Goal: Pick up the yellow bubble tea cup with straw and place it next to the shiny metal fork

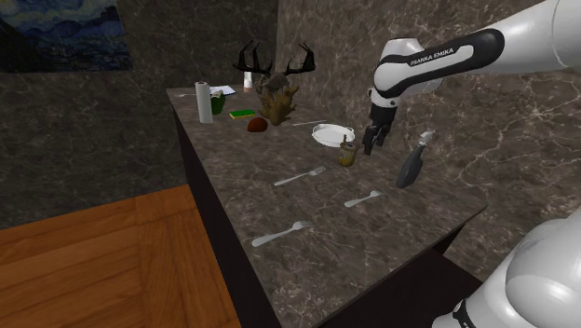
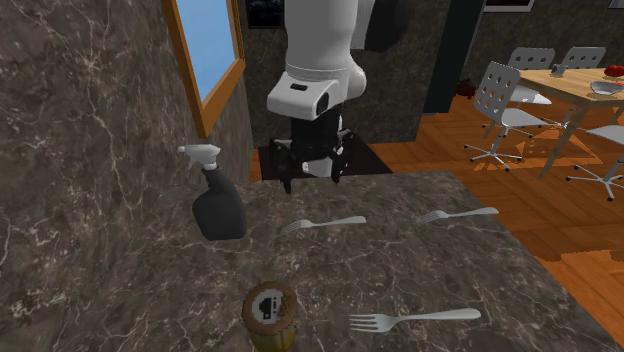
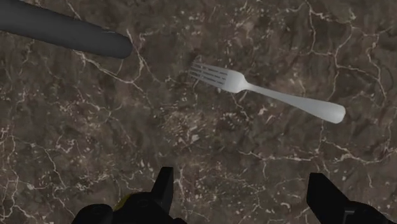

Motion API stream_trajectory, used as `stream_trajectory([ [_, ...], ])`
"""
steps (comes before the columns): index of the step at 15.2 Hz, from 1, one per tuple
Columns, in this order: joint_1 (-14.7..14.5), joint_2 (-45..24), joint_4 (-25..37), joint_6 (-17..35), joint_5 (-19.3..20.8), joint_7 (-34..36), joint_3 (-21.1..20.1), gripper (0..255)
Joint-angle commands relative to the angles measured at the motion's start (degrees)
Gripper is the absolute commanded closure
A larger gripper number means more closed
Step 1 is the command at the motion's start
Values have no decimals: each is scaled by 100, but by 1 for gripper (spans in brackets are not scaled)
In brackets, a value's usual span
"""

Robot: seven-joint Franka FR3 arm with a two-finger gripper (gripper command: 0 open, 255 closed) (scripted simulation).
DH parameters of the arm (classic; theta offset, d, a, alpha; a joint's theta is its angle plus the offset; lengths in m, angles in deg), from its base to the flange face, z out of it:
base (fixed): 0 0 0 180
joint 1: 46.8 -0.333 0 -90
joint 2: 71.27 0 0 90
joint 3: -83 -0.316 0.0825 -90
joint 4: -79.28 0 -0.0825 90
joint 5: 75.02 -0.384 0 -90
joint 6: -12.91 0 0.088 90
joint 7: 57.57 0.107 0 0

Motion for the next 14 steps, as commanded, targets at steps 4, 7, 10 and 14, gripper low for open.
stream_trajectory([
  [4,128,-1041,755,406,-423,-510,207,0],
  [7,260,-1685,1304,547,-736,-821,264,0],
  [10,438,-2340,1932,610,-1056,-1107,267,0],
  [14,627,-2927,2492,667,-1317,-1319,221,0],
])
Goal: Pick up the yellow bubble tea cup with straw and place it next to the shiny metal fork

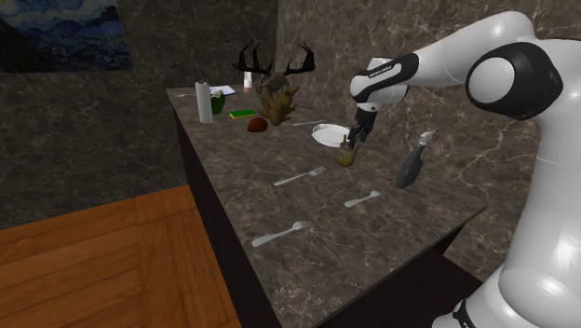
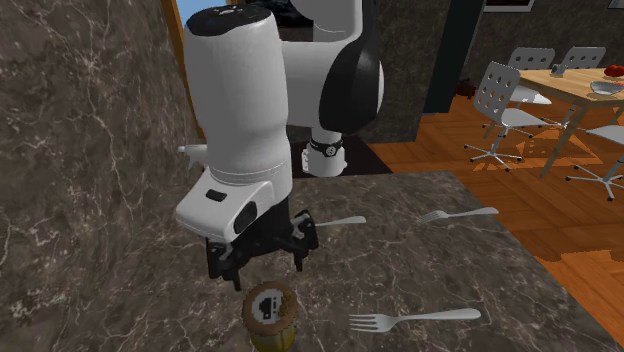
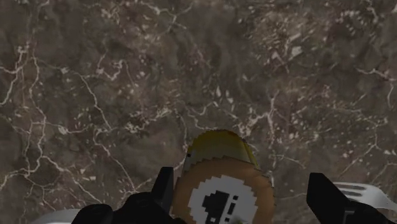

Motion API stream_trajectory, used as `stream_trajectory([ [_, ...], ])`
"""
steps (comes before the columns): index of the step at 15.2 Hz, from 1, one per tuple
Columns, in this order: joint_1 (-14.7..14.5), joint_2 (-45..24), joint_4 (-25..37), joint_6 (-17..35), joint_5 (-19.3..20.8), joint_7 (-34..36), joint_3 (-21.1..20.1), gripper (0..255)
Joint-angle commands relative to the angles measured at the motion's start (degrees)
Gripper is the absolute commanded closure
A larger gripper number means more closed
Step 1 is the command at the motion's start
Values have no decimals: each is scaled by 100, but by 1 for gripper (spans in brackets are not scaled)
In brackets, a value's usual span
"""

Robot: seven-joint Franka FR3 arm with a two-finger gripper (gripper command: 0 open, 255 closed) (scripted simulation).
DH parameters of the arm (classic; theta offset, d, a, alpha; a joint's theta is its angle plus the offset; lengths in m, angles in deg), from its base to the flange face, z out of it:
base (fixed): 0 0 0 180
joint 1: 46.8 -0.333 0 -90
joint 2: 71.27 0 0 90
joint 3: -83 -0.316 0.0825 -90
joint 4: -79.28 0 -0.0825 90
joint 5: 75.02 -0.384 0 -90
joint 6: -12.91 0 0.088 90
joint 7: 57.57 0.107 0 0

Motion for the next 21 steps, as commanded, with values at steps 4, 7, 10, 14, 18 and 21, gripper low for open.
stream_trajectory([
  [4,67,-293,-6,296,-122,-99,-40,0],
  [7,79,-394,-65,452,-162,-125,-60,0],
  [10,79,-395,-64,452,-163,-125,-60,0],
  [14,79,-395,-64,451,-162,-125,-60,0],
  [18,80,-395,-64,451,-162,-126,-60,255],
  [21,79,-395,-63,451,-162,-125,-60,255],
])
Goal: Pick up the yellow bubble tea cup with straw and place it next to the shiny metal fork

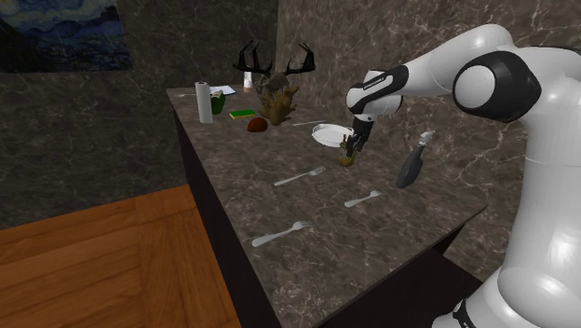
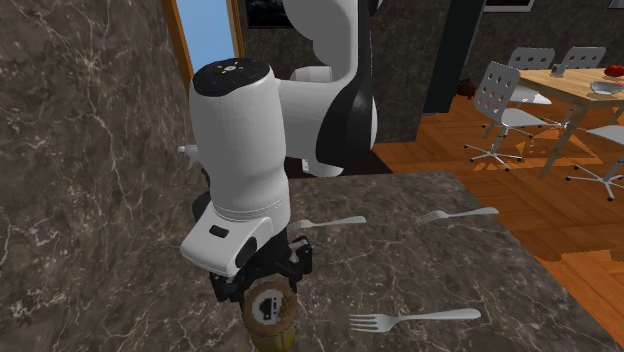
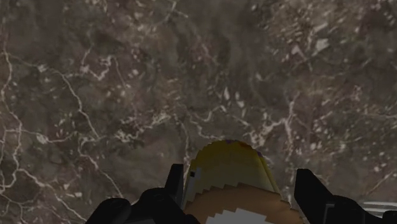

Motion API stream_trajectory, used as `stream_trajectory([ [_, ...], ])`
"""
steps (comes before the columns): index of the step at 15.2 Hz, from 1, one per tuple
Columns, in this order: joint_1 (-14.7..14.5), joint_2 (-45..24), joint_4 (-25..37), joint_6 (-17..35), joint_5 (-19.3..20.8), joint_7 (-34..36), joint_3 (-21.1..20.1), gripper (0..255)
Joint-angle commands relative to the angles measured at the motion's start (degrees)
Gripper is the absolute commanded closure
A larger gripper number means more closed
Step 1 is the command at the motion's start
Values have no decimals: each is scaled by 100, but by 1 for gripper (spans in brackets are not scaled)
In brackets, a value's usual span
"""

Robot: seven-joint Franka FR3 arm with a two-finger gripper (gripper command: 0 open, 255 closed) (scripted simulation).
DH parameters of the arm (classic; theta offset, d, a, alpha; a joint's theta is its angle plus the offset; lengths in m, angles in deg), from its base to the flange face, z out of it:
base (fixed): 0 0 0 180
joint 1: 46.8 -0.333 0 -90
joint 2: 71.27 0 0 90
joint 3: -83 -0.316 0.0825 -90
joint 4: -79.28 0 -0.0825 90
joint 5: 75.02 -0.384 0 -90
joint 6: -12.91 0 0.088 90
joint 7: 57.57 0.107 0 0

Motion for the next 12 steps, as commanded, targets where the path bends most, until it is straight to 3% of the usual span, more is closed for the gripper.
stream_trajectory([
  [1,0,0,1,1,0,0,0,255],
  [12,-35,307,277,-568,129,88,60,255],
])
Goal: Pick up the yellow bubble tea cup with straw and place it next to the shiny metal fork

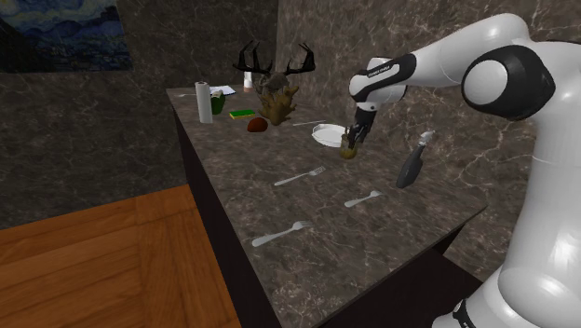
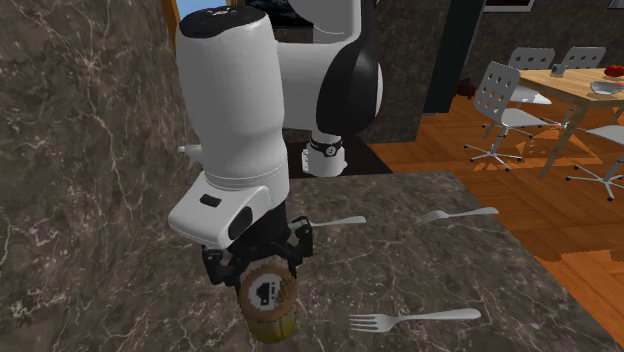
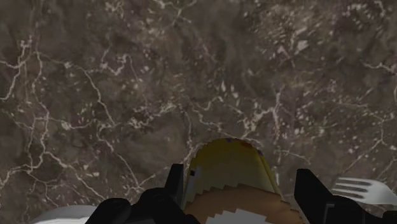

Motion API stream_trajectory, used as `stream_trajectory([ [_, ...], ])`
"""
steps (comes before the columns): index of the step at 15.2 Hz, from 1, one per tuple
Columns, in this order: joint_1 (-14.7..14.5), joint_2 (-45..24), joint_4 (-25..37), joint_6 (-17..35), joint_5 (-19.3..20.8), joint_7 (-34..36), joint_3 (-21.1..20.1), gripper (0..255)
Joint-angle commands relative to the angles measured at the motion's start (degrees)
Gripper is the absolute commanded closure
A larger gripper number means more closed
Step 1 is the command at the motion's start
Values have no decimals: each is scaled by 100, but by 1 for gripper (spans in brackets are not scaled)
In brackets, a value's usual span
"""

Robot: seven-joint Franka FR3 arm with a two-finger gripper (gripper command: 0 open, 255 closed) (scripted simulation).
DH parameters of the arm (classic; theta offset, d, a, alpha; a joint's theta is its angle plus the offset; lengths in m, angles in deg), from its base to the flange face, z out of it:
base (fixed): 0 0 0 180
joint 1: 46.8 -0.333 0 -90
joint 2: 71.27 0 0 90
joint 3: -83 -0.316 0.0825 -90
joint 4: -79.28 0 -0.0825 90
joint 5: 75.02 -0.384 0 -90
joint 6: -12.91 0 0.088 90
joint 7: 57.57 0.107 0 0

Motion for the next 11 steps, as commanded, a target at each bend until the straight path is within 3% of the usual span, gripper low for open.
stream_trajectory([
  [1,-1,70,68,-132,27,10,15,255],
  [11,-14,303,524,-809,129,84,56,255],
])
